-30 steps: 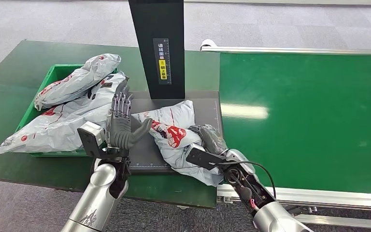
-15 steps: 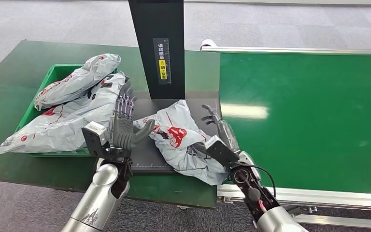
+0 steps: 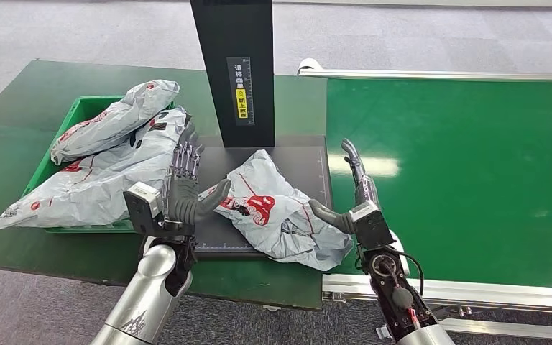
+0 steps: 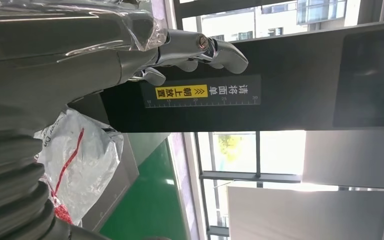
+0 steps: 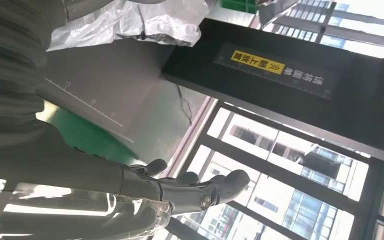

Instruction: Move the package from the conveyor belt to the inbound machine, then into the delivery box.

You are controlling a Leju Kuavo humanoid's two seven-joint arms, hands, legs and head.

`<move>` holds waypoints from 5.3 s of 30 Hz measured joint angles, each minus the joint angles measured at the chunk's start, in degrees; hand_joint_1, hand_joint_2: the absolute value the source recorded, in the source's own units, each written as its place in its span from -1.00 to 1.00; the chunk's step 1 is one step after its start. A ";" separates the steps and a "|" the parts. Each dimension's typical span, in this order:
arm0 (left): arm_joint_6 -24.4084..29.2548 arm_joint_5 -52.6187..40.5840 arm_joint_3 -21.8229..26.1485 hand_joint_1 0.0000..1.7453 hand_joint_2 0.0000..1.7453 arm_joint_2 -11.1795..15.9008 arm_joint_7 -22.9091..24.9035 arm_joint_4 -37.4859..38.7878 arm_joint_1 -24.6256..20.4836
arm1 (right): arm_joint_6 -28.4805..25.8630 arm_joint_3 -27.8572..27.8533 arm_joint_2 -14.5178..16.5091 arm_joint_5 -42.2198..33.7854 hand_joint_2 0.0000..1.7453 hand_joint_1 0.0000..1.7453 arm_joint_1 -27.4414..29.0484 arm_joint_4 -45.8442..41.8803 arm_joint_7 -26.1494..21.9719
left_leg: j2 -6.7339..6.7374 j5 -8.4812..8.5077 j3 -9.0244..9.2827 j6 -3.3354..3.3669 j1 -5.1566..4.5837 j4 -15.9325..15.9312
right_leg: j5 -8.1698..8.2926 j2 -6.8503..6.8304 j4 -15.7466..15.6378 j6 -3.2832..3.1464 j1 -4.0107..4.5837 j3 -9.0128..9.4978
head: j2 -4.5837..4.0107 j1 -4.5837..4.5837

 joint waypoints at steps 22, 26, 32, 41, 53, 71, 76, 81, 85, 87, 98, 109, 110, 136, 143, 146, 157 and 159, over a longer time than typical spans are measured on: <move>7.11 -60.94 -14.23 -1.00 1.00 4.43 23.72 8.78 -1.21 | 23.09 -11.87 -0.87 -9.91 1.00 -1.00 11.91 -11.89 3.01 | 0.02 -0.02 0.00 0.00 0.00 0.00 | -0.01 0.00 -0.01 0.00 0.00 0.00 | 0.01 -0.01; 5.01 -64.74 -14.52 -1.00 1.00 4.38 25.62 9.86 -1.25 | 23.25 -12.63 -0.57 -8.94 1.00 -1.00 12.28 -12.16 3.03 | 0.02 -0.02 0.01 0.00 0.00 -0.01 | -0.01 0.00 -0.01 0.00 0.00 0.01 | 0.01 0.00; 2.52 -71.22 -13.93 -1.00 1.00 4.02 28.64 11.60 -1.23 | 23.28 -14.07 0.51 -7.33 1.00 -1.00 13.58 -13.35 3.35 | 0.01 -0.02 0.02 0.00 0.00 -0.01 | -0.01 0.00 -0.01 0.00 0.00 0.04 | 0.01 -0.01; 2.16 -72.09 -11.21 -1.00 1.00 2.79 26.86 12.30 -1.03 | 23.04 -16.23 1.90 -6.29 1.00 -1.00 15.27 -15.15 4.07 | 0.00 -0.04 0.18 0.01 0.00 -0.02 | -0.02 0.00 -0.01 0.00 0.00 0.21 | 0.00 -0.01; 6.17 -70.02 -9.22 1.00 1.00 2.38 25.79 11.39 0.27 | 23.03 -16.96 2.31 -6.11 1.00 -1.00 15.98 -16.29 4.39 | 0.02 -0.04 0.18 0.01 0.00 -0.02 | -0.02 0.00 -0.01 0.00 0.00 0.20 | 0.00 0.00; 17.56 -62.15 -4.21 1.00 1.00 2.44 18.28 3.17 3.82 | 22.95 -17.23 2.28 -7.20 1.00 -1.00 16.04 -16.97 5.08 | 0.02 -0.05 0.07 0.01 0.00 -0.02 | -0.02 0.00 -0.01 0.01 0.00 0.10 | 0.01 0.00; 19.03 -60.33 -4.21 1.00 1.00 2.44 16.23 2.42 4.11 | 22.83 -17.23 2.20 -7.48 1.00 -1.00 15.90 -16.97 5.05 | 0.02 -0.05 0.06 0.01 0.00 -0.02 | -0.02 0.00 -0.01 0.01 0.00 0.07 | 0.01 -0.01; 19.64 -59.48 -4.21 1.00 1.00 2.44 15.27 1.62 4.18 | 22.71 -17.23 2.17 -7.52 1.00 -1.00 15.81 -16.97 5.04 | 0.02 -0.05 0.05 0.01 0.00 -0.02 | -0.02 0.00 -0.01 0.01 0.00 0.07 | 0.01 -0.01; 19.64 -59.45 -4.21 1.00 1.00 2.44 15.23 1.39 4.23 | 22.71 -17.23 2.17 -7.52 1.00 -1.00 15.81 -16.97 5.04 | 0.02 -0.05 0.04 0.01 0.00 -0.02 | -0.02 0.00 -0.01 0.01 0.00 0.06 | 0.01 0.00; 19.64 -59.45 -4.21 1.00 1.00 2.44 15.23 1.38 4.23 | 22.71 -17.23 2.17 -7.52 1.00 -1.00 15.81 -16.97 5.04 | 0.02 -0.05 0.04 0.01 0.00 -0.02 | -0.02 0.00 -0.01 0.01 0.00 0.06 | 0.01 0.00; 23.55 -52.91 -4.21 1.00 1.00 2.46 6.98 -1.23 5.37 | 22.66 -17.23 2.10 -8.12 1.00 -1.00 15.78 -16.97 5.02 | 0.02 -0.05 0.00 0.01 0.00 -0.02 | -0.02 0.00 -0.01 0.01 0.00 0.02 | -0.01 -0.01; 32.13 -39.78 -5.39 1.00 1.00 4.48 -3.41 -25.34 9.25 | 21.70 -17.19 1.51 -9.58 1.00 -1.00 15.79 -16.68 4.84 | 0.01 -0.07 -0.04 0.03 0.01 -0.02 | -0.05 -0.01 -0.01 0.02 0.00 -0.02 | 0.01 -0.01; 33.98 -41.50 -4.87 1.00 1.00 4.96 -2.30 -26.53 8.14 | 21.66 -17.13 1.51 -9.54 1.00 -1.00 15.76 -16.54 4.80 | -0.02 -0.06 -0.03 0.03 0.01 -0.02 | -0.04 -0.02 -0.01 0.02 0.01 0.00 | 0.01 -0.01; 20.52 -94.70 13.06 1.00 1.00 8.08 48.10 15.81 -30.73 | 21.45 -16.04 0.78 -8.27 1.00 -1.00 15.93 -14.78 5.32 | 0.34 0.08 0.07 -0.05 0.02 -0.01 | 0.11 0.26 0.04 -0.10 0.04 -0.03 | 0.01 -0.01; 12.79 -95.17 13.99 1.00 1.00 10.58 52.13 30.49 -32.77 | 21.52 -16.03 1.04 -7.23 1.00 -1.00 15.43 -14.21 5.68 | 0.31 0.03 -0.04 -0.06 0.01 -0.01 | 0.06 0.25 0.03 -0.07 0.03 -0.09 | 0.01 0.02; 9.29 -95.08 14.14 1.00 1.00 11.16 52.64 33.77 -33.49 | 21.52 -16.03 1.35 -6.72 1.00 -1.00 14.78 -13.77 5.90 | 0.30 0.02 -0.02 -0.05 0.00 -0.01 | 0.05 0.25 0.03 -0.06 0.01 -0.06 | 0.00 0.02; 10.01 -91.96 17.28 1.00 1.00 12.43 50.93 35.61 -33.13 | 21.52 -16.04 1.73 -6.05 1.00 -1.00 14.02 -13.38 6.48 | 0.27 0.02 0.04 -0.06 0.05 -0.02 | 0.06 0.24 0.03 -0.07 0.06 -0.02 | 0.01 0.01; 10.02 -91.95 17.46 1.00 1.00 12.49 50.90 35.62 -33.08 | 21.52 -16.04 1.76 -6.03 1.00 -1.00 14.02 -13.38 6.48 | 0.26 0.02 0.03 -0.06 0.04 -0.02 | 0.06 0.24 0.03 -0.07 0.06 -0.02 | 0.01 0.01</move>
